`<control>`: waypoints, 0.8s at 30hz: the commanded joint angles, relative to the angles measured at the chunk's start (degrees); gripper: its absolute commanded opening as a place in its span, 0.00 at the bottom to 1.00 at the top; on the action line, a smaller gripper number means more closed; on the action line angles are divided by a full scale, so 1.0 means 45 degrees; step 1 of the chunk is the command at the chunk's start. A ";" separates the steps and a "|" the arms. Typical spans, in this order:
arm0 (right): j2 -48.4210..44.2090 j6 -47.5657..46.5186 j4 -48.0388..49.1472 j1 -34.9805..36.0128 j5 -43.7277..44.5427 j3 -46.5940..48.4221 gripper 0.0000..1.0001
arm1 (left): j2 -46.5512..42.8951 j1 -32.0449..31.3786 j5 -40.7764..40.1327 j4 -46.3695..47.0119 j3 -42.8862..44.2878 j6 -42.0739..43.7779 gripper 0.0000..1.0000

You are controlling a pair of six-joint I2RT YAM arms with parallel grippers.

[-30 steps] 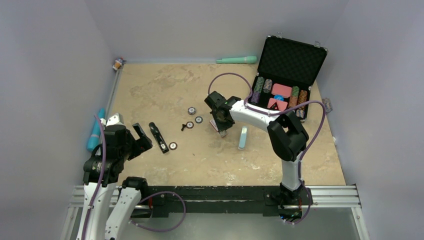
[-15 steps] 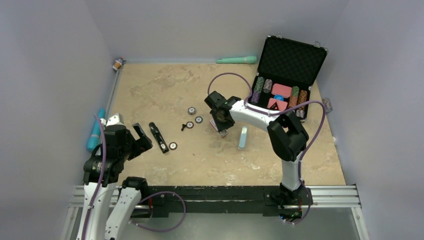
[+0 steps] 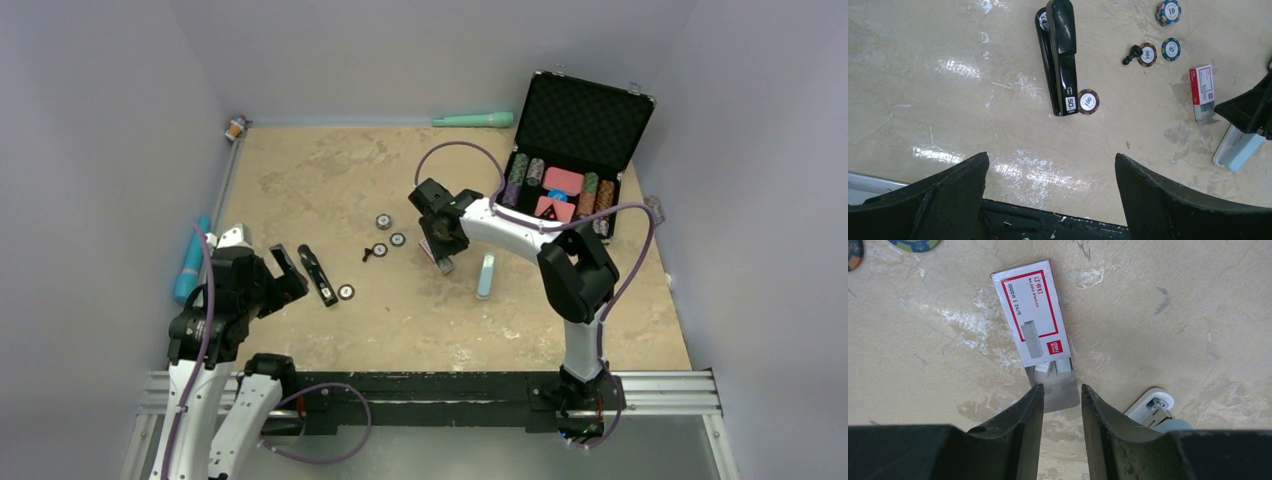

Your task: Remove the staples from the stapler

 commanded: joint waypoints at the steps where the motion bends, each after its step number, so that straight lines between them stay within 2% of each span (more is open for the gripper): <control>1: -0.1428 0.0139 -0.0251 -0.0135 0.0084 0.0454 0.40 | 0.0269 -0.0465 0.0301 0.1161 0.0000 0.0867 1.00; 4: -0.2100 0.0421 -0.0161 -0.0268 -0.0393 0.0054 0.45 | 0.0265 -0.0537 0.0857 0.1900 -0.0147 0.1087 1.00; 8: -0.2718 0.1133 -0.0222 -0.0394 -0.0891 -0.0518 0.49 | 0.1549 -0.0537 0.3672 0.3133 -0.0027 0.1367 1.00; 17: -0.3598 0.1809 0.0428 -0.0395 -0.1605 -0.1977 0.39 | 0.6016 -0.0567 0.6947 0.5590 0.2175 0.2007 0.96; 24: -0.3864 0.1890 0.0856 -0.0373 -0.1850 -0.2765 0.32 | 0.9381 -0.1443 0.7693 0.6344 0.4165 0.2688 0.90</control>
